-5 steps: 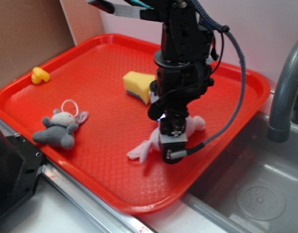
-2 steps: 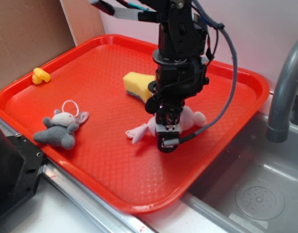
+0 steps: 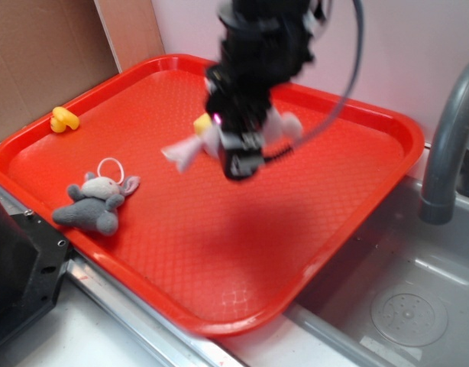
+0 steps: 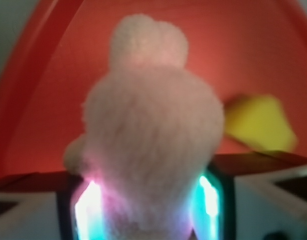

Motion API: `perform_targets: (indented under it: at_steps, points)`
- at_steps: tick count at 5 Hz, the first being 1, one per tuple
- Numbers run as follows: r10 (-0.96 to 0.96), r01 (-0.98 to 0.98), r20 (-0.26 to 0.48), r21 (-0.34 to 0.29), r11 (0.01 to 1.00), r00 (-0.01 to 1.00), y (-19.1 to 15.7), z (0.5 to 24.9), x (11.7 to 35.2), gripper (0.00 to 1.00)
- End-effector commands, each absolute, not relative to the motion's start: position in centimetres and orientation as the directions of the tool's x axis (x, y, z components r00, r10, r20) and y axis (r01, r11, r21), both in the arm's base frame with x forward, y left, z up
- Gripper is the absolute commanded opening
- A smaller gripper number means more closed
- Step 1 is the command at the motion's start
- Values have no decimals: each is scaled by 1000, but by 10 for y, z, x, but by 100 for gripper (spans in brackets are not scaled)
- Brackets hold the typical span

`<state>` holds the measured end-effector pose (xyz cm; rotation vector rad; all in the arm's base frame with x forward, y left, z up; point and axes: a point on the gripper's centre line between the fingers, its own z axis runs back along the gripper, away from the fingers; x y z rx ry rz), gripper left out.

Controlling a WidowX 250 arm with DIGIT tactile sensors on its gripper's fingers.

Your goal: Grab the pink bunny.

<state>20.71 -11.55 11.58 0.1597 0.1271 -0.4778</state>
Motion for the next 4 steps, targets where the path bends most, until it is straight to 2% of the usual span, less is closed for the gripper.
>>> perform_targets:
  at_steps: [1,2,3,4]
  points:
    - [-191,185,44,105,977,981,-67,227,174,0]
    - [-74,70,45,89,994,996,-27,234,168,0]
    - [59,-67,110,72,995,992,8,257,155,0]
    - [92,-102,92,111,989,992,16,257,155,0]
